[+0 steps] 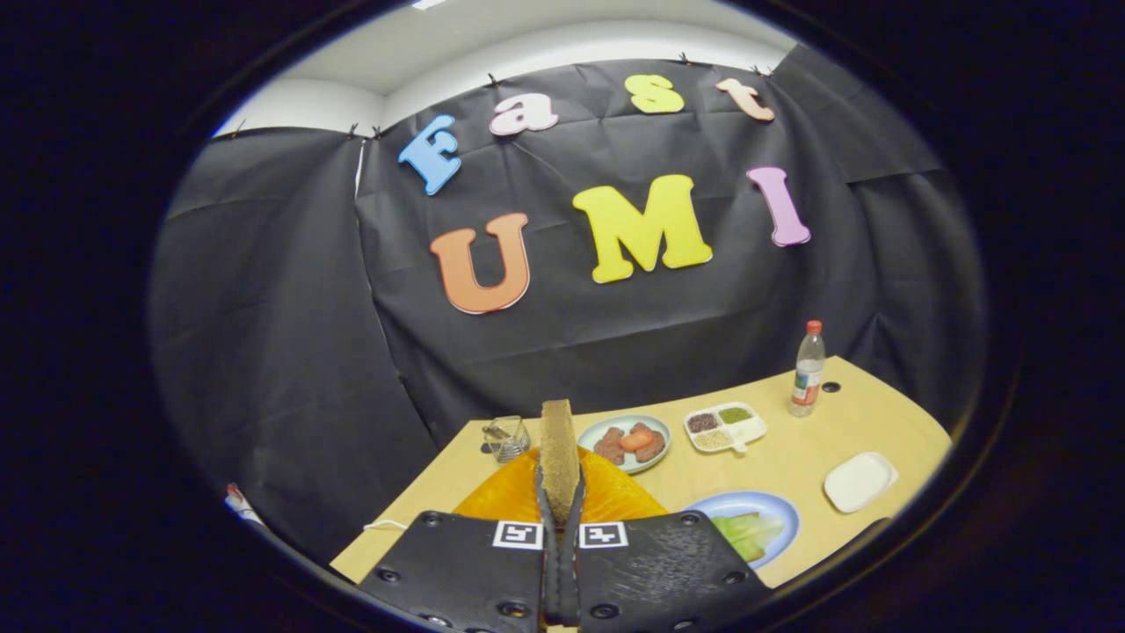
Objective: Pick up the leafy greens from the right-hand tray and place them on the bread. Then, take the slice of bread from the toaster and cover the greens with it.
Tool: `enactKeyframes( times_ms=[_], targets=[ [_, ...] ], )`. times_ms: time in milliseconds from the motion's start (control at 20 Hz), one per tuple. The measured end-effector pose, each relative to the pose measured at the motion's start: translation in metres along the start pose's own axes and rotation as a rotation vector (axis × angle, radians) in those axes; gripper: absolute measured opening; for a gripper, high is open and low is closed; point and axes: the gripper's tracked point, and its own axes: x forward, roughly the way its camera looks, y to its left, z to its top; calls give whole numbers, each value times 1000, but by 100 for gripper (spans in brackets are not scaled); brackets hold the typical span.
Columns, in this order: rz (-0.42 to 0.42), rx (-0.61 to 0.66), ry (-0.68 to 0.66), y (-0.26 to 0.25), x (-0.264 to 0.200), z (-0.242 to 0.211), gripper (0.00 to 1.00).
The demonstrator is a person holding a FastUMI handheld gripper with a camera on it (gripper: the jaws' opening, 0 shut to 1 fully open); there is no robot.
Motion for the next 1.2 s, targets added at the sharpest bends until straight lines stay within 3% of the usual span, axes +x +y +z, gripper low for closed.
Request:
enactKeyframes(
  times_ms=[200, 550, 900, 1200],
  targets=[
    [-54, -18, -26, -44, -5, -2, 0],
    [-113, 16, 24, -99, 6, -47, 0],
    [-138, 102, 134, -133, 48, -121, 1],
    [-132, 181, 153, -141, 63, -143, 0]
  ],
)
